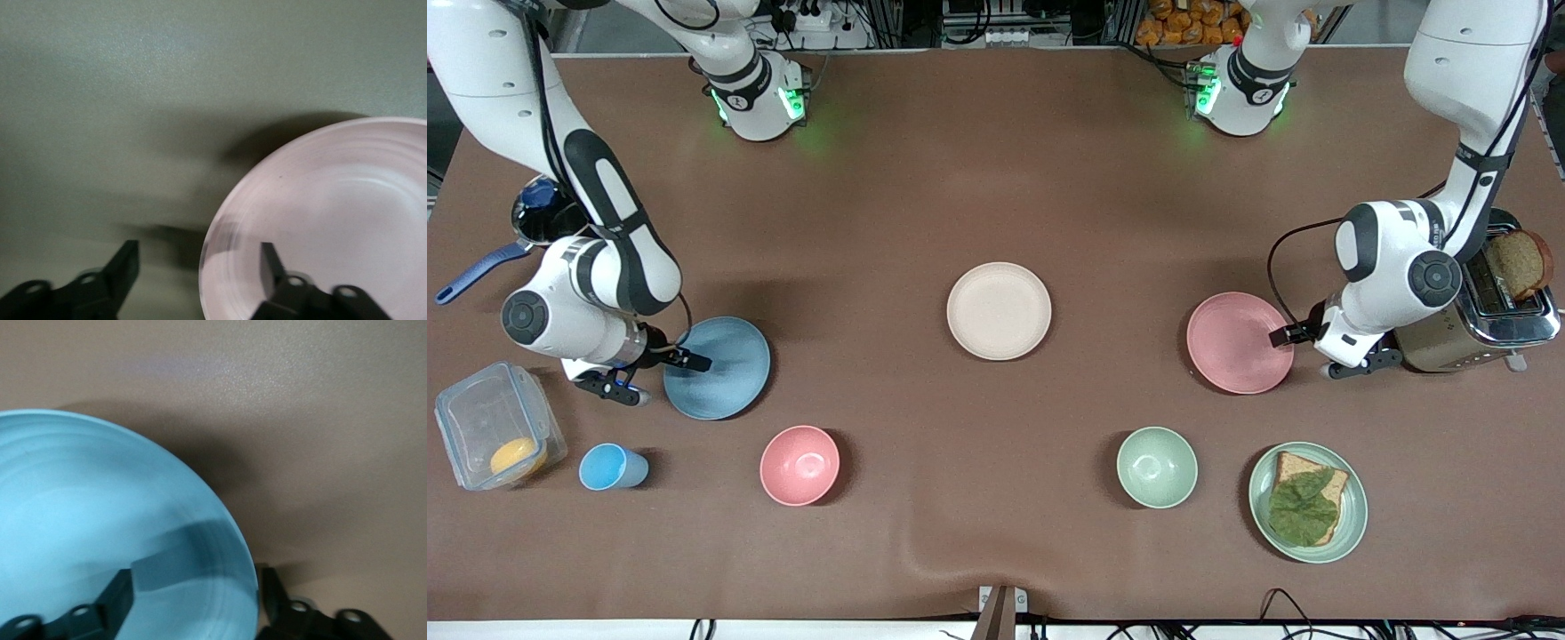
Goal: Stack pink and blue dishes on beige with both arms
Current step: 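Grasp the pink plate with the left gripper while the right gripper grasps the blue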
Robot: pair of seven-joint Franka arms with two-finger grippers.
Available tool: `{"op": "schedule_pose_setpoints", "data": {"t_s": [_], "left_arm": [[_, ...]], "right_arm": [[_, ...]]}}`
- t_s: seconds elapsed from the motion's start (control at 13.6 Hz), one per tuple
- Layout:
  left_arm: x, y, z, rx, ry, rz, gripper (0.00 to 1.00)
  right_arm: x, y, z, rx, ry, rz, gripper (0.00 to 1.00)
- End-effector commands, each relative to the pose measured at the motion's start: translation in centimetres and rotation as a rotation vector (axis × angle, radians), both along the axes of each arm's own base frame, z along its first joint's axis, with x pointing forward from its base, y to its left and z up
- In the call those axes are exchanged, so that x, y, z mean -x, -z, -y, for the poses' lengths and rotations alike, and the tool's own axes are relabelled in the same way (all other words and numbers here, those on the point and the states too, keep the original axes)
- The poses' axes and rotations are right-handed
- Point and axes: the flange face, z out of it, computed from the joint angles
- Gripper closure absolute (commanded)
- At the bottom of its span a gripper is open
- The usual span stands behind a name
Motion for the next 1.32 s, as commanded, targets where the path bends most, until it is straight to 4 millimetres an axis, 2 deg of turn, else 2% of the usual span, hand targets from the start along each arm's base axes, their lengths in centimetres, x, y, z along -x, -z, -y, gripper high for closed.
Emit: {"op": "schedule_pose_setpoints", "data": {"t_s": [0.0, 0.07, 0.29, 0.44, 0.51, 0.73, 0.88, 1.03, 1.18, 1.25], "left_arm": [[-0.4, 0.2, 0.3, 0.008, -0.014, 0.009, 0.54], [-0.4, 0.3, 0.3, 0.008, -0.014, 0.009, 0.62], [-0.5, 0.7, 0.3, 0.009, -0.016, 0.004, 0.74], [-0.4, 0.7, 0.3, 0.009, -0.018, 0.003, 0.95], [-0.4, 0.5, 0.2, 0.009, -0.019, 0.006, 1.0], [-0.6, -0.2, 0.1, 0.008, -0.016, 0.018, 1.0], [-0.9, -2.4, 0.4, 0.007, 0.0, 0.043, 1.0], [-0.9, -6.0, 1.6, 0.009, 0.033, 0.048, 1.0], [-1.0, -10.4, 4.9, 0.025, 0.059, 0.059, 1.0], [-1.3, -12.0, 6.8, 0.031, 0.056, 0.058, 1.0]], "right_arm": [[-0.4, -0.7, 0.2, -0.014, 0.024, 0.011, 1.0], [-0.5, -1.0, 0.0, -0.014, 0.02, 0.014, 1.0], [-0.6, -2.8, -0.3, -0.018, 0.011, 0.01, 1.0], [-0.7, -5.8, -0.5, -0.023, 0.009, 0.005, 1.0], [-0.7, -7.6, -0.5, -0.026, 0.008, -0.001, 1.0], [-1.3, -12.3, -0.7, -0.04, -0.005, -0.036, 1.0], [-1.8, -14.7, -0.9, -0.049, -0.01, -0.058, 1.0], [-2.3, -16.2, -1.1, -0.073, -0.005, -0.076, 1.0], [-2.5, -17.2, -0.4, -0.114, 0.028, -0.085, 1.0], [-2.4, -17.5, 0.7, -0.118, 0.042, -0.087, 1.0]]}}
